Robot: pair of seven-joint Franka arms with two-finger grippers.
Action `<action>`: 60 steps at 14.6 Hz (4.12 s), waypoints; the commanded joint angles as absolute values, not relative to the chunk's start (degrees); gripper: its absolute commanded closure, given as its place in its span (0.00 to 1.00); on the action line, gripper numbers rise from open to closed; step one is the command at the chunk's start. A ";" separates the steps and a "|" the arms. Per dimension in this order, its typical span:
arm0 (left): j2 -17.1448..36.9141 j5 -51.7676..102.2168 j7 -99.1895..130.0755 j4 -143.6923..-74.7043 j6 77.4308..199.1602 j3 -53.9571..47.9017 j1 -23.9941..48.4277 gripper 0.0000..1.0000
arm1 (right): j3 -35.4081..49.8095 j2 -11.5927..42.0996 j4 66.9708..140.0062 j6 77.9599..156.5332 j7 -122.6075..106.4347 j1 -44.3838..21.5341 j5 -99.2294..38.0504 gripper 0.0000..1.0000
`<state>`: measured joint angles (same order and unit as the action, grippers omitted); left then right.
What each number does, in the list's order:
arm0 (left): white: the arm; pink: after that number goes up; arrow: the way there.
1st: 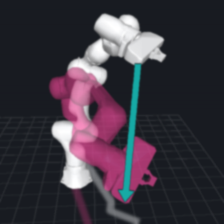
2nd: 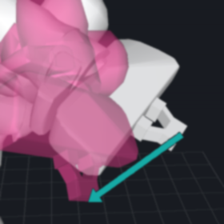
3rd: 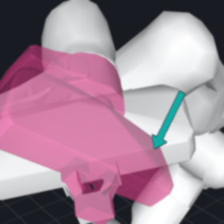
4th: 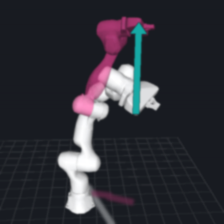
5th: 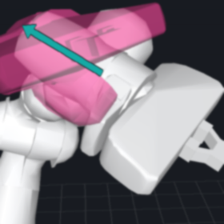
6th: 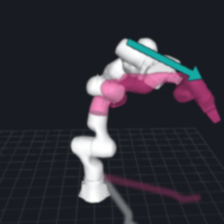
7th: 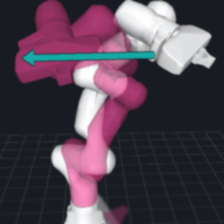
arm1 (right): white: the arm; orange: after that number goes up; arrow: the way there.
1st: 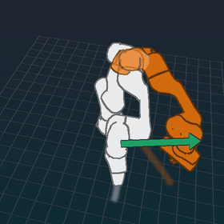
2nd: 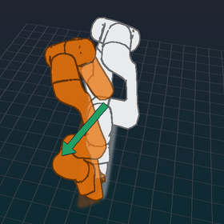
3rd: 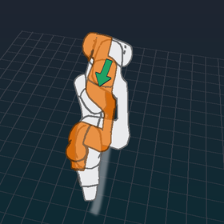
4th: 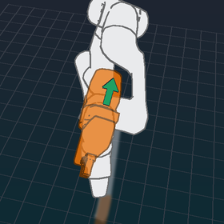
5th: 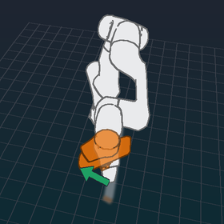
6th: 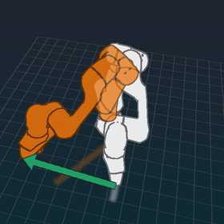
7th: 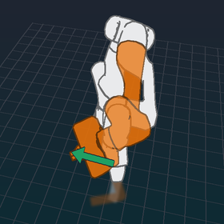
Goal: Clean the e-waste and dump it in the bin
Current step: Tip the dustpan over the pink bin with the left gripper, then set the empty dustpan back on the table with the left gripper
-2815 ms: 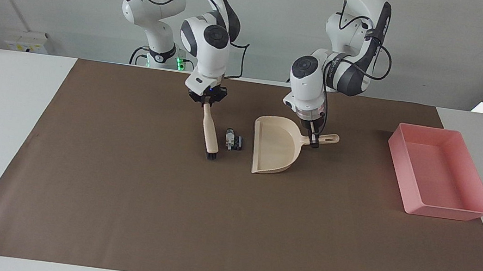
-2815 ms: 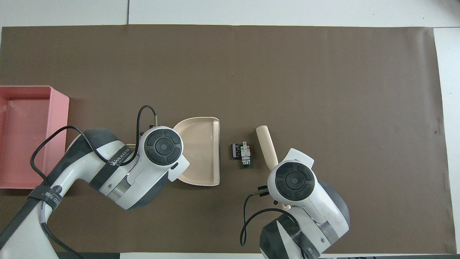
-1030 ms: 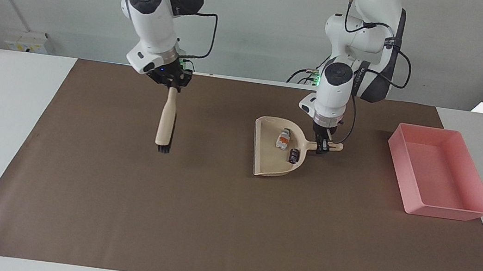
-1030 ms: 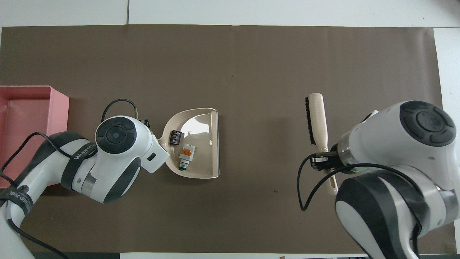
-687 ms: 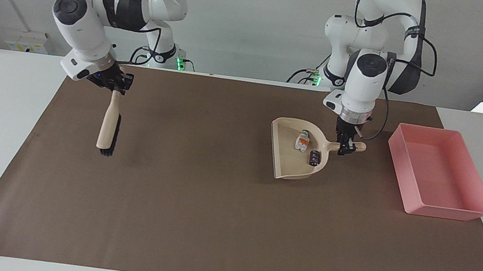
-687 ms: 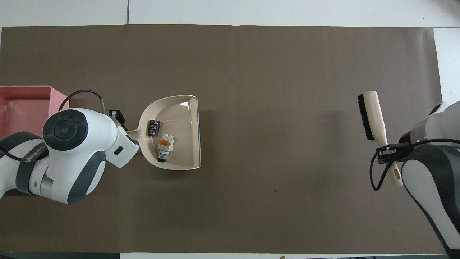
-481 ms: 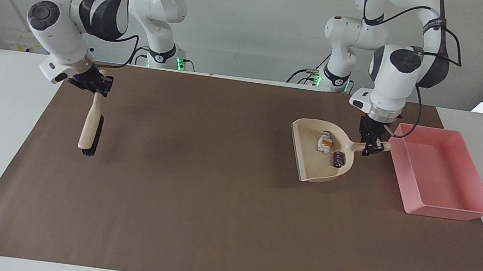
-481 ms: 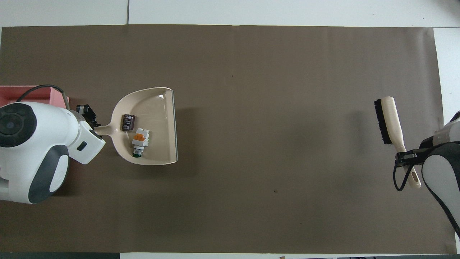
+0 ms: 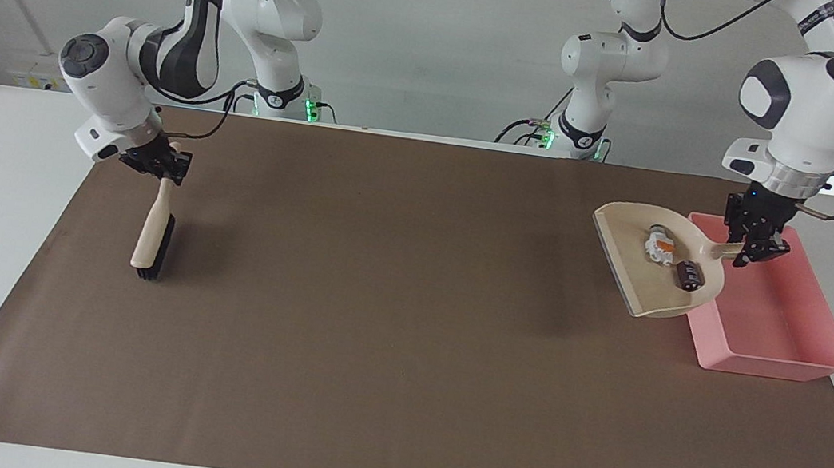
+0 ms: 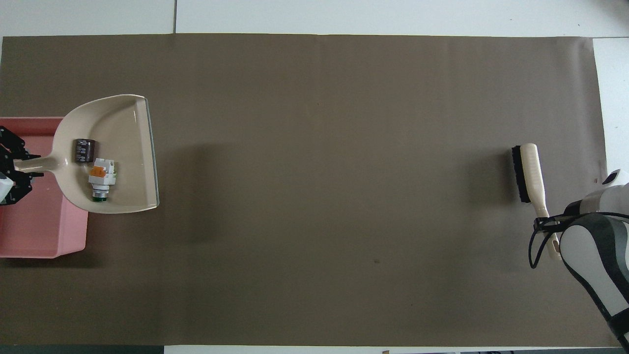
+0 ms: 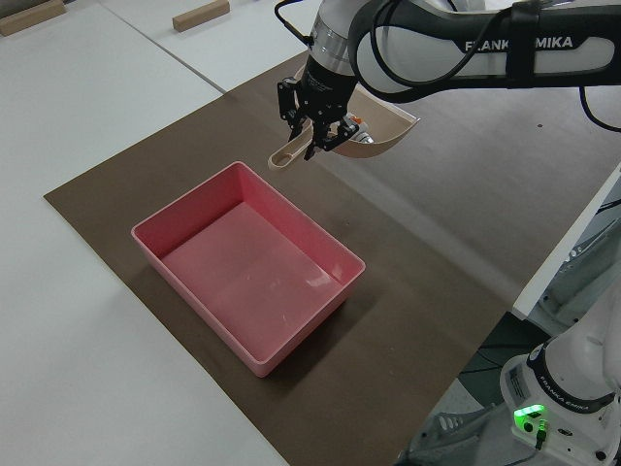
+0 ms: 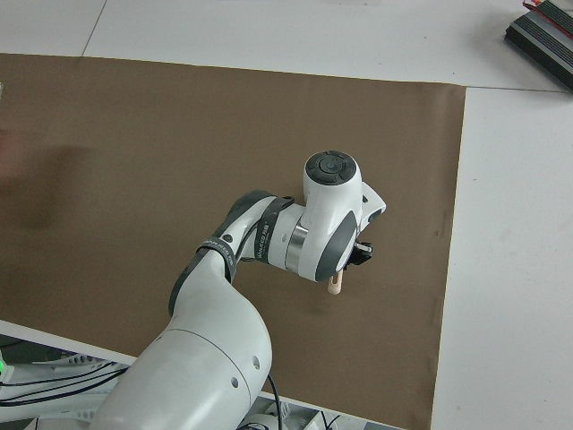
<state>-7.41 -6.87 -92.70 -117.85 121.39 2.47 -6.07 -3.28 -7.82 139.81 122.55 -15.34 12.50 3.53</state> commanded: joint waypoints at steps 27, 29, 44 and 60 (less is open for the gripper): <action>-0.60 -67.41 -92.11 -112.06 131.32 2.37 -21.53 1.00 | -0.88 -3.00 93.10 86.77 6.23 7.74 2.03 0.00; -2.63 -67.33 -92.98 -111.36 130.78 2.02 -21.53 1.00 | -0.88 -3.86 94.92 86.23 8.34 6.51 1.93 0.00; -10.02 -29.20 -84.05 -122.94 114.17 1.14 3.84 1.00 | -9.23 -3.95 94.83 86.13 8.61 -4.31 1.93 0.00; -1.67 -27.25 -62.23 -132.01 124.98 1.14 20.13 0.78 | -7.12 -4.04 95.01 86.04 8.35 -1.85 1.85 0.00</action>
<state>-0.62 -28.01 -62.19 -130.81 124.42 0.77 19.90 -7.81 -4.30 95.87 87.03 8.33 -3.04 2.81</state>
